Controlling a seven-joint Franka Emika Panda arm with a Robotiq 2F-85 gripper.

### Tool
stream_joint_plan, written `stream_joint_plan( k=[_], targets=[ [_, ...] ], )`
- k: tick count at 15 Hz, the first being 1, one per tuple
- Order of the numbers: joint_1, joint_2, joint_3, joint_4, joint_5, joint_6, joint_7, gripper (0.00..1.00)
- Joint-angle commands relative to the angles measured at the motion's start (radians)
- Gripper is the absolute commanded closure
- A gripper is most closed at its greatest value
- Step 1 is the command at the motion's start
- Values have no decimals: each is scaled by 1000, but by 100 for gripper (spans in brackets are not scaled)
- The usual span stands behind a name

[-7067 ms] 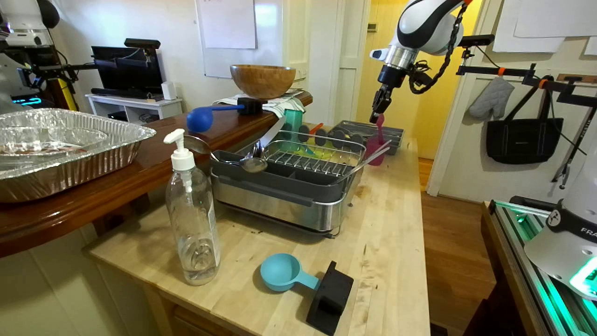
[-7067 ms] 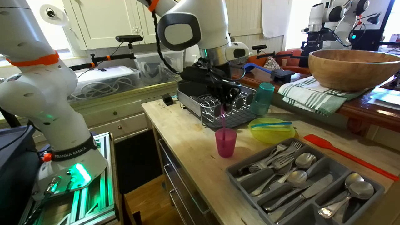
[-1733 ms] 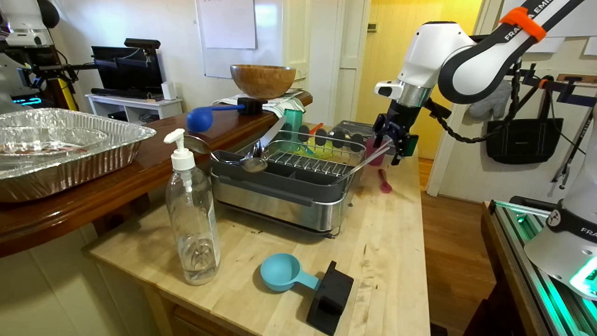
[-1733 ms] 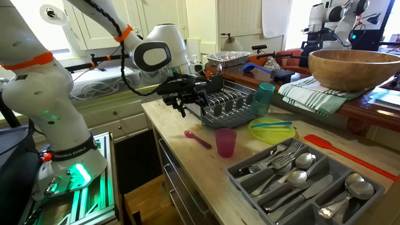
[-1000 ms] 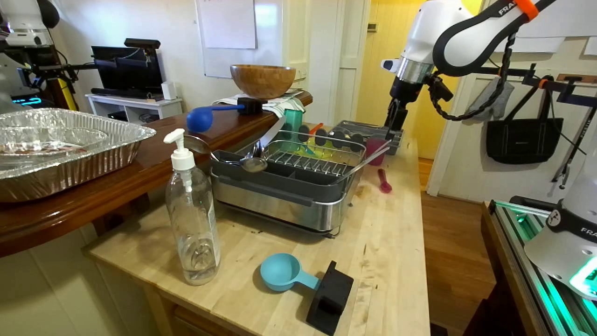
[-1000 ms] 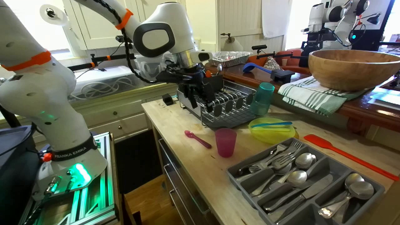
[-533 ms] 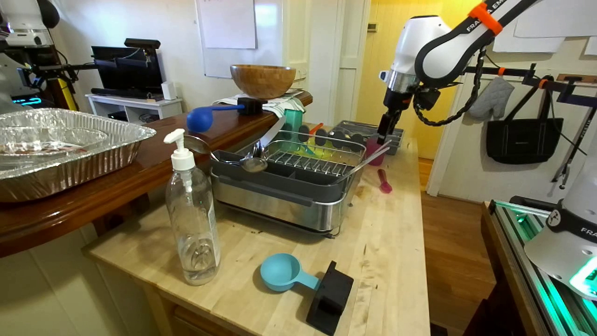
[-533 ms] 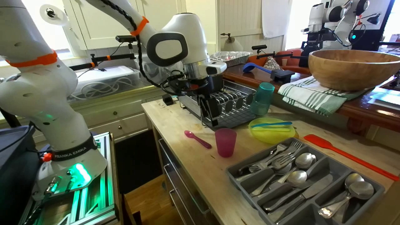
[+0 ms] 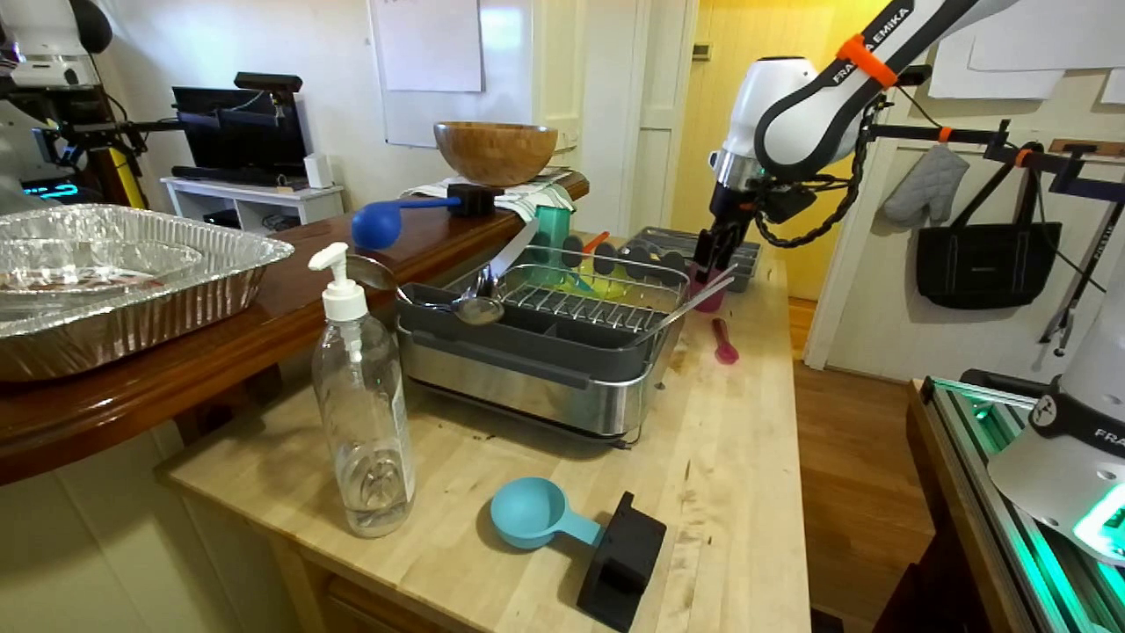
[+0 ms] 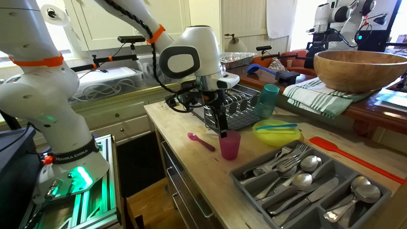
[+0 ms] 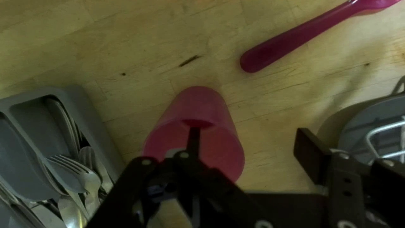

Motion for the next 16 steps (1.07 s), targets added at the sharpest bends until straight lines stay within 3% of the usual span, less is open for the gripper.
stream_joint_plan(
  k=[1,7,16],
  targets=[
    [5,49,-3,20,79,38,-79,54],
    [-5,44,10,22,221,17,-316,98],
    [12,7,40,5,381,1,-578,99]
  ],
)
